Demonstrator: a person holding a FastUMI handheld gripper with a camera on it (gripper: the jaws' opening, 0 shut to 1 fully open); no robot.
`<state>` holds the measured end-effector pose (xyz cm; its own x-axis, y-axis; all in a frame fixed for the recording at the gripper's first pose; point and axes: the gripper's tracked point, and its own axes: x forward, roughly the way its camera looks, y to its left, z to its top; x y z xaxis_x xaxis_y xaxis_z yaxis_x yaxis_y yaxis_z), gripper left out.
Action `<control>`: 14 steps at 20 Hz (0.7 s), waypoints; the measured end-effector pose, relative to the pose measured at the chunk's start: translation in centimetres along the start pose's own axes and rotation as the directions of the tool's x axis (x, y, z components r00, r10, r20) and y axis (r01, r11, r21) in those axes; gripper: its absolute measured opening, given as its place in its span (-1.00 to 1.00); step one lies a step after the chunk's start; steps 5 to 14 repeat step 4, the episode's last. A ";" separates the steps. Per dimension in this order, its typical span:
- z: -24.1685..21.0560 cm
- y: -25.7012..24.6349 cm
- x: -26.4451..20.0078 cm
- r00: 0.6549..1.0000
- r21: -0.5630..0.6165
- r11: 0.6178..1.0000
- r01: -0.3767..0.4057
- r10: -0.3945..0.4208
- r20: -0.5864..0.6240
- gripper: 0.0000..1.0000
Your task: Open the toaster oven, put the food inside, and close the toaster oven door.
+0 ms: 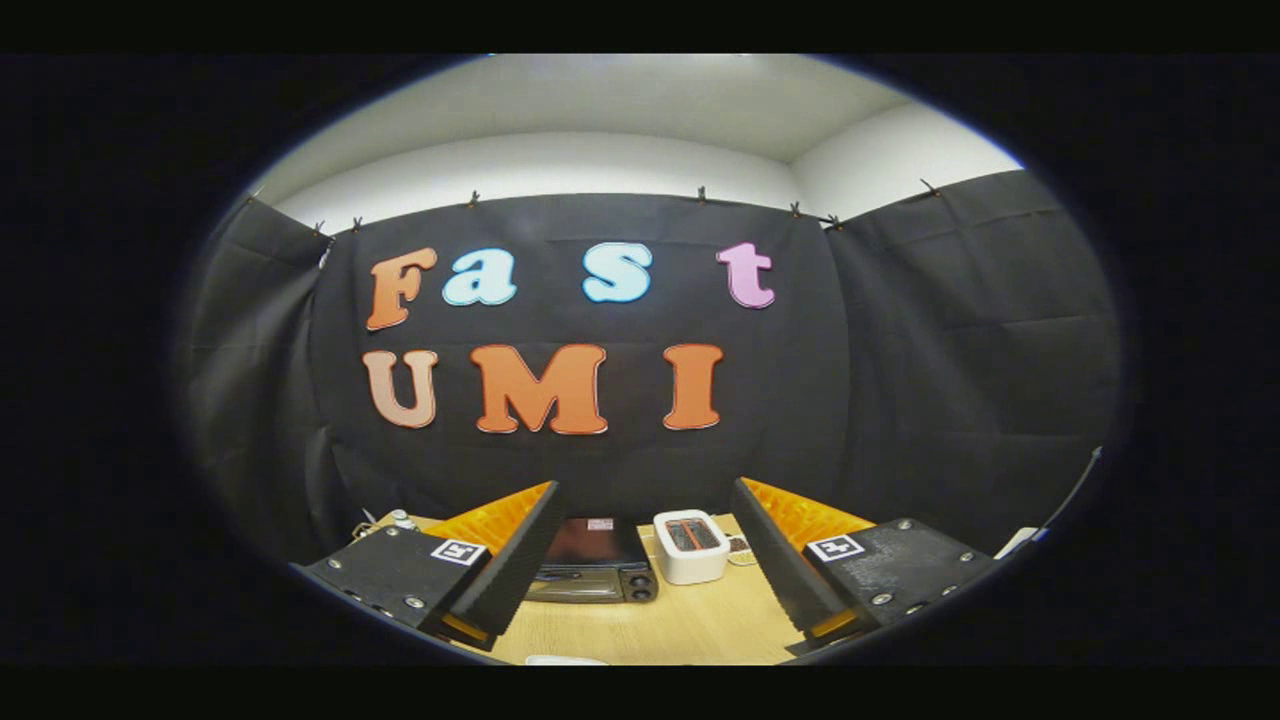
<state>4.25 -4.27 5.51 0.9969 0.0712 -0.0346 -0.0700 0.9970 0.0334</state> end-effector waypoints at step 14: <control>-0.2 0.1 -0.2 1.000 0.008 1.000 0.005 -0.005 0.001 1.00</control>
